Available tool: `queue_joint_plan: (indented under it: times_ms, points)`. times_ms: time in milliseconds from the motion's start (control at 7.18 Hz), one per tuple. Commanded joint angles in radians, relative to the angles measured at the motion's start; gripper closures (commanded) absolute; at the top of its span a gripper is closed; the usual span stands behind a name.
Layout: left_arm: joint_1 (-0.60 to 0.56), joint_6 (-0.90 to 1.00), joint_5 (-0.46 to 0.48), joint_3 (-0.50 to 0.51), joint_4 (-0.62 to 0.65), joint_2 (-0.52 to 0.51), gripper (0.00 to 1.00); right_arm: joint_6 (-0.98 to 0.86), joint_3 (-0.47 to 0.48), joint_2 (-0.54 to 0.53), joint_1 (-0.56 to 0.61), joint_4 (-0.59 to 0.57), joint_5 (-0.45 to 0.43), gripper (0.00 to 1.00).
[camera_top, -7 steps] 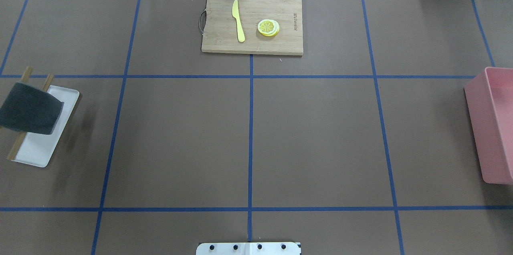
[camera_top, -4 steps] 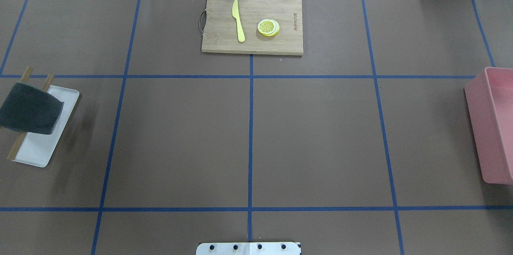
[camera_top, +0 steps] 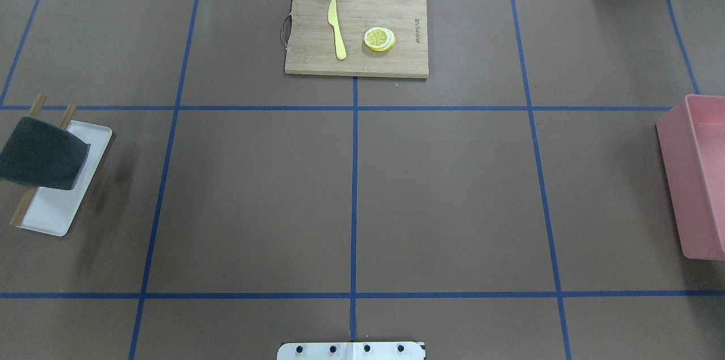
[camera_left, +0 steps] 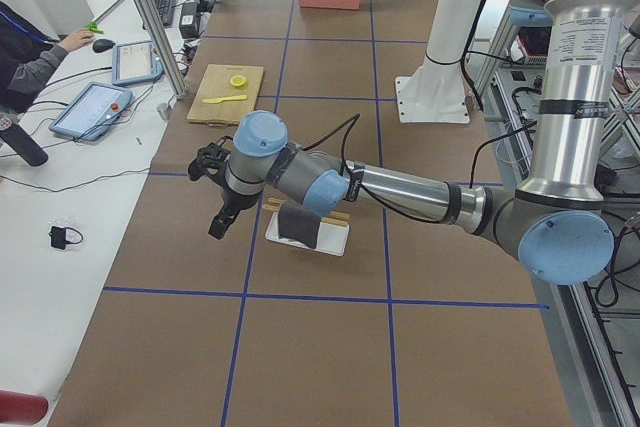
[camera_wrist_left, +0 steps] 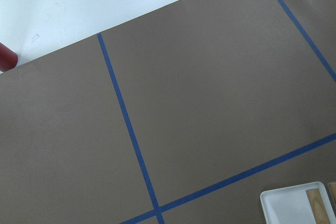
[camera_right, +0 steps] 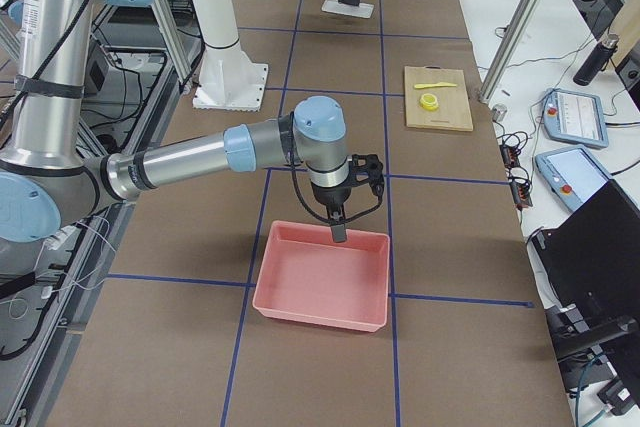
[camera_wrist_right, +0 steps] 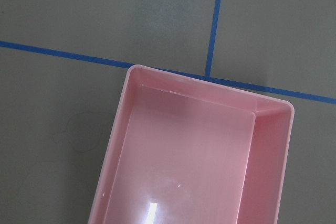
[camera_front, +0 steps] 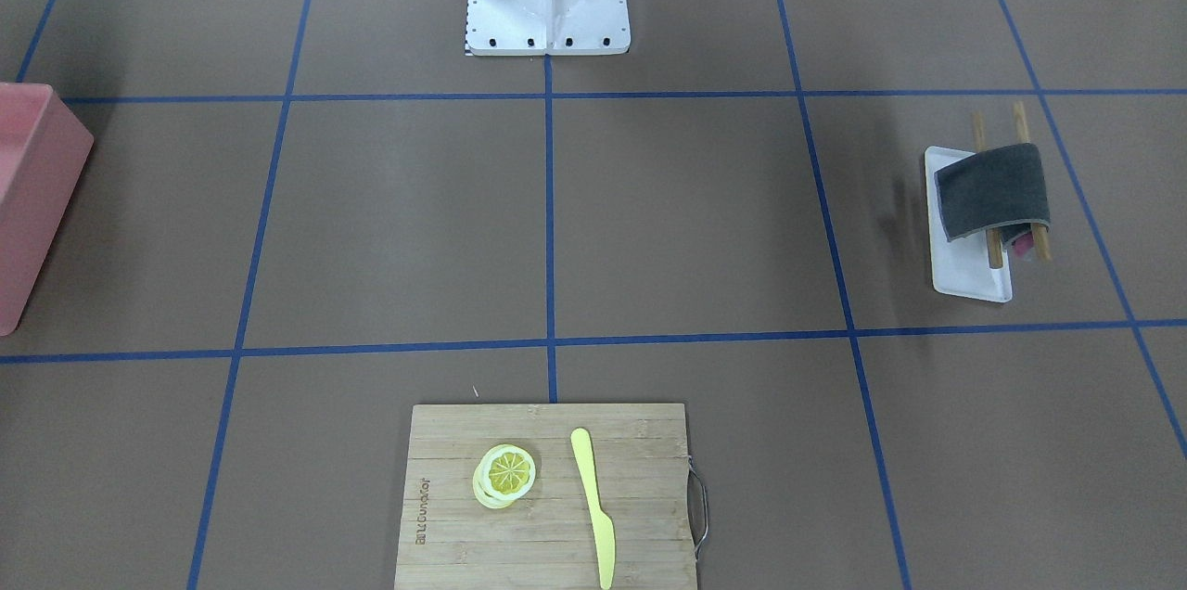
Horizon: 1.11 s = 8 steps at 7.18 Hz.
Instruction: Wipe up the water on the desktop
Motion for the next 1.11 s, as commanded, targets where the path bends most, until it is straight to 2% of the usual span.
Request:
queue_joint_plan:
  times_ms: [0,278,418,557,975]
  points:
    - [0.083,-0.144,-0.004,-0.002,-0.028,0.017,0.01,0.033,0.012,-0.001,-0.001,-0.001,0.003,0.00]
    - [0.253,-0.374,-0.010,0.004,-0.189,0.062,0.02,0.031,0.012,-0.004,-0.001,-0.001,0.003,0.00]
    - [0.305,-0.431,-0.010,0.007,-0.297,0.111,0.02,0.031,0.012,-0.004,-0.001,-0.001,0.003,0.00]
    - [0.321,-0.455,-0.010,0.007,-0.354,0.147,0.02,0.031,0.012,-0.004,-0.001,-0.001,0.003,0.00]
    - [0.359,-0.456,-0.017,0.007,-0.409,0.183,0.25,0.031,0.012,-0.007,-0.001,-0.001,0.003,0.00]
